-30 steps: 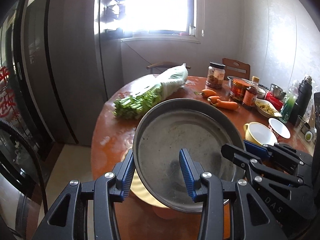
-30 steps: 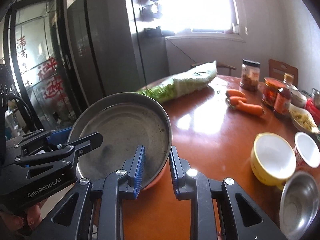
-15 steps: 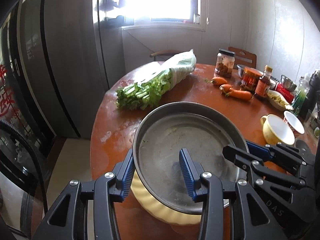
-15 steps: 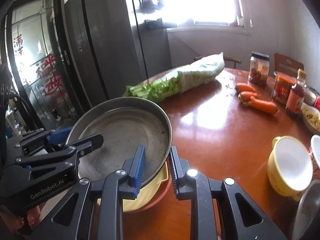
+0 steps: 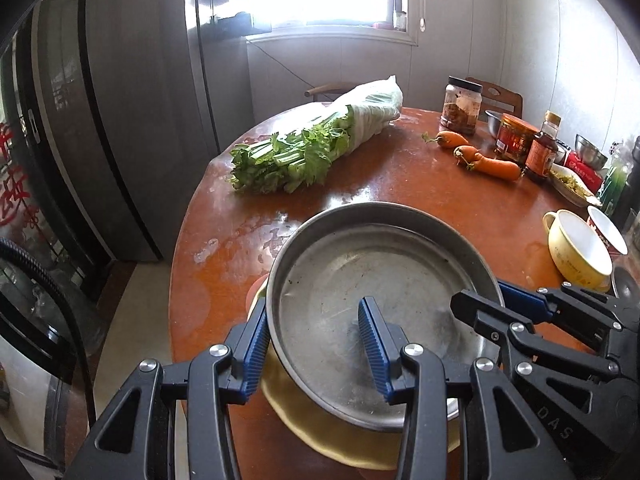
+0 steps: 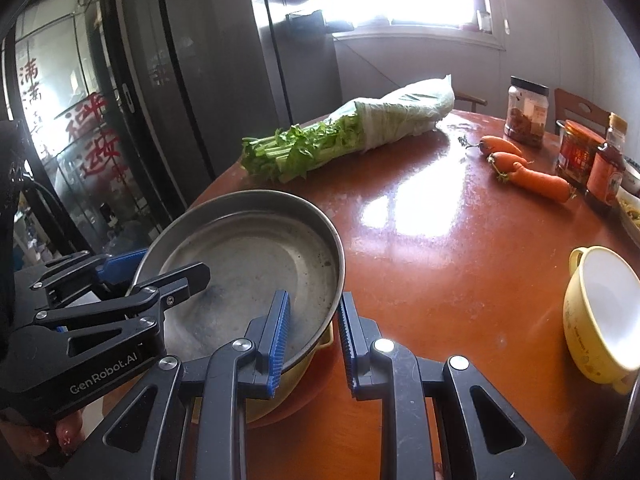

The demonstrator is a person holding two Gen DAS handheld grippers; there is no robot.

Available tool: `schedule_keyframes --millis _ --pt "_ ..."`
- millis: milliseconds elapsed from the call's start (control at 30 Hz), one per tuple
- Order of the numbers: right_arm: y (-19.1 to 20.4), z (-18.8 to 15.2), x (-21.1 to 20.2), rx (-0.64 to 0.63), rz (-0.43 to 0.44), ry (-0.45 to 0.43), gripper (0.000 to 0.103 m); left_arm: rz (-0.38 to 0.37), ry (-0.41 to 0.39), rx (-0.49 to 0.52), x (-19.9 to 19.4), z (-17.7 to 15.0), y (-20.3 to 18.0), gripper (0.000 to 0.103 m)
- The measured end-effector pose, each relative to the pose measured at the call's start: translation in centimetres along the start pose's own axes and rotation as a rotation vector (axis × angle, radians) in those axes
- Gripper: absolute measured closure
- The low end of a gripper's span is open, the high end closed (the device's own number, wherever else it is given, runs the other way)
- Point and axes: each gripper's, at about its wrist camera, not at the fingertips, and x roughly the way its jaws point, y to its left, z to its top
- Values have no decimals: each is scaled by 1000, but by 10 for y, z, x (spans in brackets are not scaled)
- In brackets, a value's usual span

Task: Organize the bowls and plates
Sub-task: 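Lower the steel pan with both grippers onto the yellow shell plate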

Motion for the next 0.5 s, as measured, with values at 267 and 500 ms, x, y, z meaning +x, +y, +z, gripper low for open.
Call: schedule_keyframes --millis 267,500 --pt "1 -3 0 -11 -5 -1 78 5 1 9 0 -1 -1 59" --pt "0 -5 -1 -7 -6 -7 78 7 6 11 1 -3 -2 59"
